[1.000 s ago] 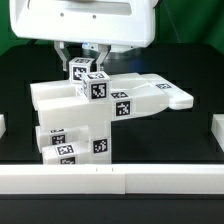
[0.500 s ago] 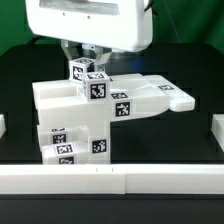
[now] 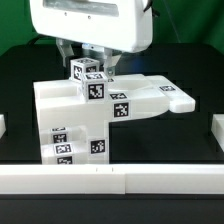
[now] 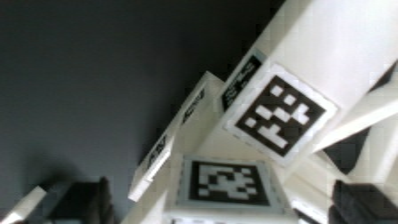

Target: Assemble chair

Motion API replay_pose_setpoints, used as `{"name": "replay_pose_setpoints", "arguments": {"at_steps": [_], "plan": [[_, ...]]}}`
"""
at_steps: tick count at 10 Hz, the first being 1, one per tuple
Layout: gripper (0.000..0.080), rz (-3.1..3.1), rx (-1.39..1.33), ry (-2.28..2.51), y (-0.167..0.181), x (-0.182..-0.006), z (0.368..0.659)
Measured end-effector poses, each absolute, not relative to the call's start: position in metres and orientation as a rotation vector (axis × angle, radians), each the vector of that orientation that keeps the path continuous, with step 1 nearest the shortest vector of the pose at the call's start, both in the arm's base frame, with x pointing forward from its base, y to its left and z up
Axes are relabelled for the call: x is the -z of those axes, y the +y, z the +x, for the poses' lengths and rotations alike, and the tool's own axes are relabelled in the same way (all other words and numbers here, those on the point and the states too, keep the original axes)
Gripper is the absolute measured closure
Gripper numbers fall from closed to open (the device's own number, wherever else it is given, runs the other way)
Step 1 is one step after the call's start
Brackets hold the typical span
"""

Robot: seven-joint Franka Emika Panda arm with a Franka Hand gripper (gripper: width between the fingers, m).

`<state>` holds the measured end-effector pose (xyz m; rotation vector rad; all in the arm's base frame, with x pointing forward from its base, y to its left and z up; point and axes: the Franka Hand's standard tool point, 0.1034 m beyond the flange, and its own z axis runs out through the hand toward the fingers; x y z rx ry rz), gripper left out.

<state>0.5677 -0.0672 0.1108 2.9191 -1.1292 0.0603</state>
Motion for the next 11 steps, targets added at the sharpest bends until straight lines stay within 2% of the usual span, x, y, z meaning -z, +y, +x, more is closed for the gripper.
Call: {"name": "replay_pose_setpoints", "arguments": {"at_steps": [3, 11], "plan": [[0.0151, 3.021, -0.059, -0.798, -0.0677, -0.1107, 0.5676], [0.0151, 3.073, -0.035, 0.240, -0.0707, -0.1110, 0.5677]]}}
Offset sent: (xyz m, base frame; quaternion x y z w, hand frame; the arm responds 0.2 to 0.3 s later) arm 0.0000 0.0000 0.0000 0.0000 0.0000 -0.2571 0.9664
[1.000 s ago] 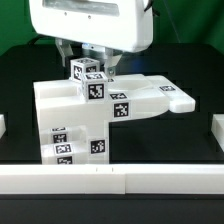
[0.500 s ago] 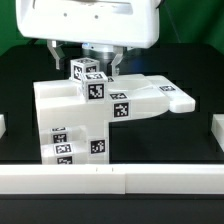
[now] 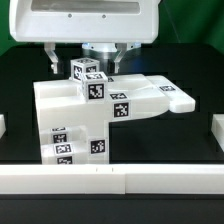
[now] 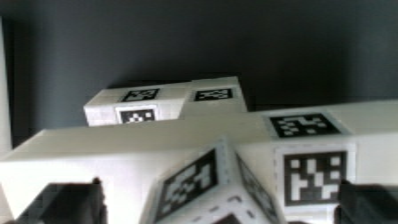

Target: Assemble chair

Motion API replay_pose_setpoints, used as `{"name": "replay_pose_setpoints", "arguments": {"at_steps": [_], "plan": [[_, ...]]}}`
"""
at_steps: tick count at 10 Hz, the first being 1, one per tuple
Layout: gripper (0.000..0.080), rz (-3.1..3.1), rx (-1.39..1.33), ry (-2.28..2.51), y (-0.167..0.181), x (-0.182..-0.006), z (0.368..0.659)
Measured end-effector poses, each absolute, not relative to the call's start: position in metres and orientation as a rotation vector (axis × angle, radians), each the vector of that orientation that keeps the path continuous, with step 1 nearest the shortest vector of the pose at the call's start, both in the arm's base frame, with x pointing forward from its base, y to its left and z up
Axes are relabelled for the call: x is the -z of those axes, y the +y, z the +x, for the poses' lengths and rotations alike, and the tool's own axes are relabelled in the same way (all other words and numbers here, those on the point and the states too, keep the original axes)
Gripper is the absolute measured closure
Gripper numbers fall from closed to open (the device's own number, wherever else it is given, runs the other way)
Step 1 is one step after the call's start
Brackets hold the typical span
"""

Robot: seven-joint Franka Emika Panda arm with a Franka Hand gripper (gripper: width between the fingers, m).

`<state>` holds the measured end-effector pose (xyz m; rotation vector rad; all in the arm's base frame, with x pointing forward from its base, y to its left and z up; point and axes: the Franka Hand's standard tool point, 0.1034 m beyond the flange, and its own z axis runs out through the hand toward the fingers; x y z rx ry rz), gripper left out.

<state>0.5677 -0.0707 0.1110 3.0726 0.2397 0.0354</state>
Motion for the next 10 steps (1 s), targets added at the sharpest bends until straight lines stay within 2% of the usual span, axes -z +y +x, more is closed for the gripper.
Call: {"name": "replay_pose_setpoints", "arguments": {"at_steps": [6, 9, 10], "plan": [[0.0151, 2.979, -0.011, 0.750, -0.0748, -0.1105, 0.5665], [0.0514, 2.985, -0.012, 0.725, -0.0749, -0.1104, 0.5665], [0.0514, 2.991, -0.013, 0.698, -0.0749, -0.1104, 0.5664]]}}
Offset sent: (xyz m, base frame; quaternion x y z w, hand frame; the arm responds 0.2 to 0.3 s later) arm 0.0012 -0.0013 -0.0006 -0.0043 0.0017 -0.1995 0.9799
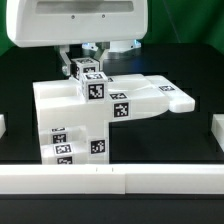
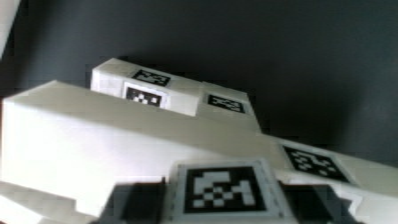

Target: Assemble chair

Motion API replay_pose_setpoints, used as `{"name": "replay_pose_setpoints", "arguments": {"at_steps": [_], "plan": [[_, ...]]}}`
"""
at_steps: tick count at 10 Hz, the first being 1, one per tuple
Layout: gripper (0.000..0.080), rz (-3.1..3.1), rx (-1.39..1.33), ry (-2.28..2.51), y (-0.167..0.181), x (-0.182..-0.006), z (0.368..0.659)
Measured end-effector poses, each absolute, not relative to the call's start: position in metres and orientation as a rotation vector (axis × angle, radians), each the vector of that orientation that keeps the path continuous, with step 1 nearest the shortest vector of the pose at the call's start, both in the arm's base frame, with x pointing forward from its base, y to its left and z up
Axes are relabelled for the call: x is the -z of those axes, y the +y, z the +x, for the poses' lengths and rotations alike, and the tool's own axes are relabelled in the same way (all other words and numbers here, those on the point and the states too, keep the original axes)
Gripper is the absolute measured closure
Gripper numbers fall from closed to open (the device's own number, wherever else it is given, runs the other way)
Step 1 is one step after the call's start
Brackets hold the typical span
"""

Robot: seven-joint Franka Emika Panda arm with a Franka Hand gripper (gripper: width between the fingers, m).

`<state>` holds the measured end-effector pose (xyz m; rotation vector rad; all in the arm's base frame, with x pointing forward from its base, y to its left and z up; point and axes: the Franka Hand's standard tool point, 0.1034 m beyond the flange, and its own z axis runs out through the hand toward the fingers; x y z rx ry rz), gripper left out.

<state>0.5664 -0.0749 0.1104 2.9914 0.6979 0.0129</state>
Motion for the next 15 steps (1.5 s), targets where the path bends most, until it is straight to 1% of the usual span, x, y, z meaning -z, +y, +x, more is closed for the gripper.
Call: {"name": "replay_pose_setpoints", "arguments": {"at_steps": [1, 3, 8, 9, 15], "plan": [[0.0514, 2.993, -0.013, 0.690, -0.0751, -0.1103, 0.5664], [0.0514, 3.029, -0.018, 0.519, -0.0754, -0.1099, 0.5662], [0.0514, 3.088, -0.037, -0.100, -0.0773, -0.1094, 0.5653], [0.0512, 3.082, -0.040, -0.329, -0.0768, -0.1093, 0.5650], [0.0512, 2.959, -0.054, -0.971, -0.0714, -0.1091, 0.5661]]}}
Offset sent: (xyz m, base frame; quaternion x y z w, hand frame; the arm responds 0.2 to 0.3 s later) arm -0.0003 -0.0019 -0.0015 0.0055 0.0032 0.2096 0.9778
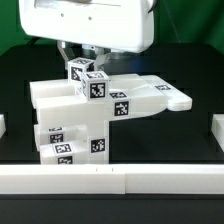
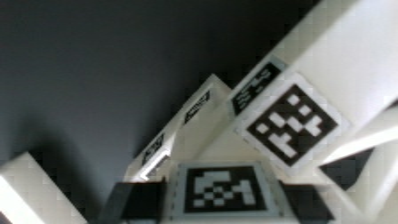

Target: Assemble chair

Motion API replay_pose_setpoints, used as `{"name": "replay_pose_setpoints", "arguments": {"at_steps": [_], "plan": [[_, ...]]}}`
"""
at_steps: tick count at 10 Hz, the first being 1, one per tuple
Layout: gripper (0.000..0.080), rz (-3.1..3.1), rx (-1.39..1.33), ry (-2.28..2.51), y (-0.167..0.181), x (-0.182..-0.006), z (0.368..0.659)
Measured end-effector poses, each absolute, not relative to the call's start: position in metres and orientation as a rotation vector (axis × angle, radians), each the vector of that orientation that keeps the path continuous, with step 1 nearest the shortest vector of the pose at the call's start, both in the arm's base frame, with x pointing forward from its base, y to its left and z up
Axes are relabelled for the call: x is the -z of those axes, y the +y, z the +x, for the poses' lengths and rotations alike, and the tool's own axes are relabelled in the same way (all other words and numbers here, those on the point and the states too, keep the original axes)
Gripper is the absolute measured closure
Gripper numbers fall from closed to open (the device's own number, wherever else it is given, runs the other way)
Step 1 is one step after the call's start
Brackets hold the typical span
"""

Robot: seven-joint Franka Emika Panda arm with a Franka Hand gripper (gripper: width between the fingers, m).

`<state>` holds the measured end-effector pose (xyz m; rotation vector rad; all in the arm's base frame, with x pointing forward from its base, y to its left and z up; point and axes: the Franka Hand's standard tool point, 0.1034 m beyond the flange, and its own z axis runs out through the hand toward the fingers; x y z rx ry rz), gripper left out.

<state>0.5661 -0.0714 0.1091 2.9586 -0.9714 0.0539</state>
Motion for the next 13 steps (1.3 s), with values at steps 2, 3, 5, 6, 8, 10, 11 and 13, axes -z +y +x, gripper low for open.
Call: {"name": "replay_pose_setpoints", "arguments": {"at_steps": [2, 3, 5, 6, 8, 10, 11, 13], "plan": [[0.0512, 2.884, -0.062, -1.185, -0.0684, -0.1091, 0.5671], [0.0512, 2.848, -0.062, -1.283, -0.0682, -0.1090, 0.5671], [0.0512, 2.796, -0.062, -1.409, -0.0674, -0.1089, 0.5673], [0.0512, 2.758, -0.062, -1.491, -0.0671, -0.1089, 0.5674], [0.0433, 2.780, -0.060, -1.446, -0.0671, -0.1082, 0.5671], [0.0297, 2.814, -0.058, -1.369, -0.0682, -0.1076, 0.5667], [0.0177, 2.876, -0.057, -1.228, -0.0684, -0.1076, 0.5666], [0.0158, 2.955, -0.055, -1.012, -0.0675, -0.1075, 0.5667]]}}
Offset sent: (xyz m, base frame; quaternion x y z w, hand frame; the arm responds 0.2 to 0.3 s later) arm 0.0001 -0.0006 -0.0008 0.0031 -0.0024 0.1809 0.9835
